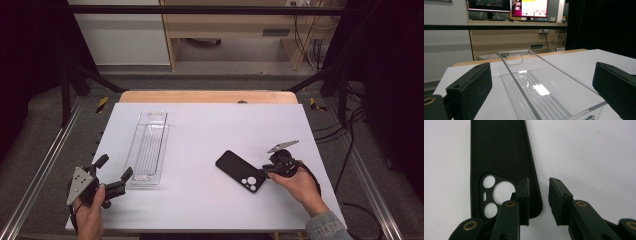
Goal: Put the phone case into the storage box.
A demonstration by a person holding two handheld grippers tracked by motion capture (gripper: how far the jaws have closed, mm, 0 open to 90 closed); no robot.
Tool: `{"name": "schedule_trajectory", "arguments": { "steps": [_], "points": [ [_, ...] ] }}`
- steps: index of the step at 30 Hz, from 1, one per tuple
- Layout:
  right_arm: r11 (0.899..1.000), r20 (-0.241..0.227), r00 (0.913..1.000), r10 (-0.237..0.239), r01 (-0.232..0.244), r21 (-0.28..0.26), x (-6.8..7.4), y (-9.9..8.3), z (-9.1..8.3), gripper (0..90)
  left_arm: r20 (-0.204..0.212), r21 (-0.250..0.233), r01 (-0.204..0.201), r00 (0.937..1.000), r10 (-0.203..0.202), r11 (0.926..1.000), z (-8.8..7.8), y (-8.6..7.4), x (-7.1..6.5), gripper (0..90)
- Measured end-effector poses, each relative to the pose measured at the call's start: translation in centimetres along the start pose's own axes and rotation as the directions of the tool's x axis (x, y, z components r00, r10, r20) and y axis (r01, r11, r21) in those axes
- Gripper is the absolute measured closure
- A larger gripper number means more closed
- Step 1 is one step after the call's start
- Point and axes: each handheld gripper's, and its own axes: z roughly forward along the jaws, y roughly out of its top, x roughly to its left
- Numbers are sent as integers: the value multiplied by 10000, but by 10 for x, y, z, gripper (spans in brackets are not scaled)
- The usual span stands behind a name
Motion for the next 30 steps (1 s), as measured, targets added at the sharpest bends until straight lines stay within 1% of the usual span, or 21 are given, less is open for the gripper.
{"name": "schedule_trajectory", "arguments": {
  "steps": [3,17,23,26,30],
  "points": [
    [9999,-22,9999,-143,144,96,0,0,1,723,-6,1,10,10000,-10,10000,0,0,0,20],
    [9984,-85,9992,-391,395,403,1,-1,4,771,-4,29,-2,10000,2,10000,0,0,0,19],
    [9972,-68,9989,-463,466,578,2,1,3,783,-9,26,8,10000,-8,10000,0,0,0,20],
    [9958,-35,9980,-626,627,665,2,2,3,790,1,31,2,10000,-2,10000,0,0,0,20],
    [9946,0,9977,-672,669,793,3,3,4,801,8,44,9,10000,-9,10000,0,0,0,20]
  ]
}}
